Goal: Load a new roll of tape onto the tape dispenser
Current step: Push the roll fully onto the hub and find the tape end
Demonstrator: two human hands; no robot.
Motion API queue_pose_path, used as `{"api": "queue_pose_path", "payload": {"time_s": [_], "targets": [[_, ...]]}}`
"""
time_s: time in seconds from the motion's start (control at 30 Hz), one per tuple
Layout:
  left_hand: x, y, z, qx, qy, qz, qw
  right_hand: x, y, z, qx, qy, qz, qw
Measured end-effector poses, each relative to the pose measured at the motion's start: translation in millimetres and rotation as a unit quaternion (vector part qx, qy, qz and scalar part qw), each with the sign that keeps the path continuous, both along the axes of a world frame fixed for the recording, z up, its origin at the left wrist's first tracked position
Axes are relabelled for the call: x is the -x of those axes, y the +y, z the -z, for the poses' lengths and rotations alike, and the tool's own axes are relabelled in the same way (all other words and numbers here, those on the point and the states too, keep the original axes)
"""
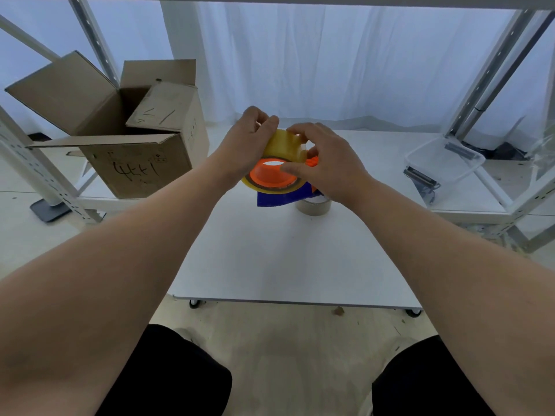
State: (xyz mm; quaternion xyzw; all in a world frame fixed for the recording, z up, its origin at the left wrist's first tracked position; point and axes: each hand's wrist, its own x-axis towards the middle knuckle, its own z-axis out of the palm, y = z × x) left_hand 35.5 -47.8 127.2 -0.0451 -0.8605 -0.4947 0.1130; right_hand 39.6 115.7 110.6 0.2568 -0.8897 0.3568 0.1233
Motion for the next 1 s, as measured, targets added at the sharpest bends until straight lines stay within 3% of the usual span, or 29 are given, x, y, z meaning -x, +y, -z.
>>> {"api": "queue_pose_path", "payload": {"time_s": [0.1,0.27,0.53,0.67,0.8,1.0], "targets": [[0,-1,-3,0.075,-0.01,0.018,0.997,1,1,0,-0.076,0.066,0.013,0.995],[-1,-16,-4,-0.067,-0.065,0.102,0.99,2,4,-2,-0.062,0.041,-0.002,0.997],[-2,-5,3,-0.042,-0.051,0.1,0.993,3,5,1,-0.098,0.046,-0.008,0.994],[-2,-5,6,-0.055,-0.018,0.037,0.998,-3,1,-4,-0.072,0.063,-0.027,0.995],[-2,-2,11,-0.023,-0.018,0.058,0.998,-6,4,-5,-0.086,0.061,-0.044,0.994],[-2,-6,11,-0.057,-0.033,0.074,0.995,-8,5,-5,-0.049,0.084,-0.04,0.995]]}}
